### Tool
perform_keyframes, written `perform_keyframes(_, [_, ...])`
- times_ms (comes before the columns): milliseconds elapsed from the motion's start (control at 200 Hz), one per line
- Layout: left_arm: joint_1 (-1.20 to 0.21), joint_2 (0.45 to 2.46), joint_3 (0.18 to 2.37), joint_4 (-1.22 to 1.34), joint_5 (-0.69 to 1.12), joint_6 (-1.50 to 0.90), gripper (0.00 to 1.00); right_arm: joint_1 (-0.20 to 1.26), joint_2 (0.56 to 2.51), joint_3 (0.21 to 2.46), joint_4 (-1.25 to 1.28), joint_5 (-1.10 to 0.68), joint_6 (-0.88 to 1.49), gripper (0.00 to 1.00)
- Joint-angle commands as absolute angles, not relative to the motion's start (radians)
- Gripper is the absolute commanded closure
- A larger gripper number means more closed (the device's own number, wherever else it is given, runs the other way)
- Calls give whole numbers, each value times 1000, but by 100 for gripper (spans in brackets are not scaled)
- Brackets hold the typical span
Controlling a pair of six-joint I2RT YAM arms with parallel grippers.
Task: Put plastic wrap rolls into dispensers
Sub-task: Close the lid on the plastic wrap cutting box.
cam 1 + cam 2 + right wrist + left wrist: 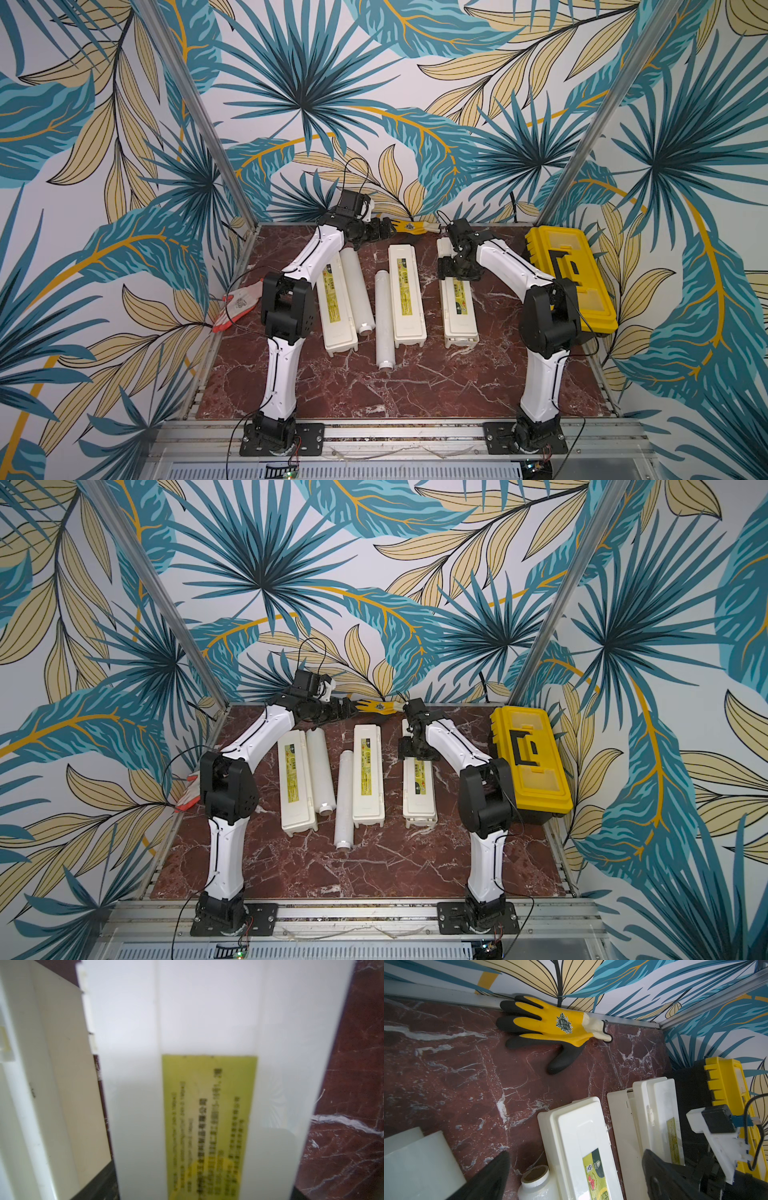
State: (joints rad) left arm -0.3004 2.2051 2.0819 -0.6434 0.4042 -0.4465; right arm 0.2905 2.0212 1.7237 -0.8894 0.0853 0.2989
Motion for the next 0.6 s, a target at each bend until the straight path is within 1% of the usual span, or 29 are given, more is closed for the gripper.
perform_keyframes(0, [-301,2201,2099,-638,397,-448,1,281,1989,1692,-867,69,283,22])
perform_keyframes(225, [-302,2202,2100,-638,399,-452,0,275,1968,1670,-879,70,264,22])
perform_keyframes(596, [-310,2204,2118,-639,384,-451,0,270,1962,1602,-809,52,250,22])
